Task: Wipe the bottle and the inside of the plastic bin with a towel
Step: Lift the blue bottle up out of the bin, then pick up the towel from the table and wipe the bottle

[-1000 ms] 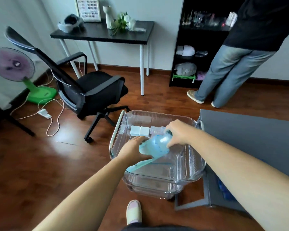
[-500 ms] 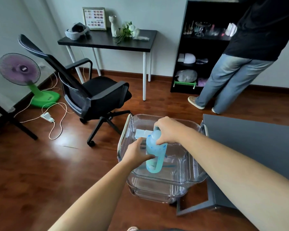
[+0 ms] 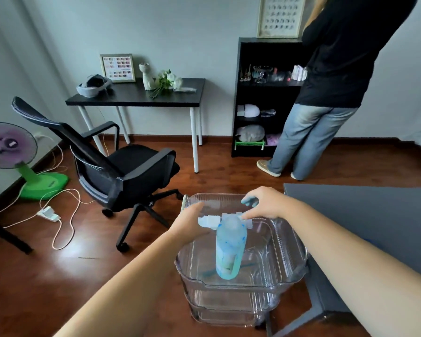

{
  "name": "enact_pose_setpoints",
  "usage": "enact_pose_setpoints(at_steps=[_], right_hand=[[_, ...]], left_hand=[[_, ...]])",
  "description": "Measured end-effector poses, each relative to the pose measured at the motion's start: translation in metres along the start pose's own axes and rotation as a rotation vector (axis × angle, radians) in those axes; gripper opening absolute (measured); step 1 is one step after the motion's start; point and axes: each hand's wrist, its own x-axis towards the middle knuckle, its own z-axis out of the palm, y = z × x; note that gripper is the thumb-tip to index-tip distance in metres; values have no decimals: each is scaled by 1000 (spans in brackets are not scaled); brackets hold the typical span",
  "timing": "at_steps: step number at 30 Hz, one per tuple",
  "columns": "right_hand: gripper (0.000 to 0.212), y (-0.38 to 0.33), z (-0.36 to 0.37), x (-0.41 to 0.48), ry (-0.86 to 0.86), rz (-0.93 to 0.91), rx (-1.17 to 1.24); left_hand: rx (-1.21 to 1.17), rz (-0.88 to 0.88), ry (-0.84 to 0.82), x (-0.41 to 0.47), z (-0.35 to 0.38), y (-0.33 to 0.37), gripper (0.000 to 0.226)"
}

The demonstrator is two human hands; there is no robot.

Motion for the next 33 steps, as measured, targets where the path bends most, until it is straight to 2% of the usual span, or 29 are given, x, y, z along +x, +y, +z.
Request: enact_pose_setpoints(at_steps=[4,9,17,22,27,30,33], right_hand=[[50,28,-15,-16,176,107,44],[44,83,-29,-52,329,264,13],[39,189,-40,-116,337,486,-5],[41,244,-39,-126,211,477,-83],[52,283,-20,-119,82,381,-131],[60,298,-12,-113,52,293,-187],[65,308,-8,-108,17,232,-253]], left_hand=[[23,101,9,29,-18,30,61],[63,277,-71,65,4,94,62],[136,504,-262,82,112,191,63],[224,441,-349,82,187,215,65],[478,314,-406,82,242,218,72],[578,284,-378,82,259,220,61],[574,220,-318,85,264,221,53]])
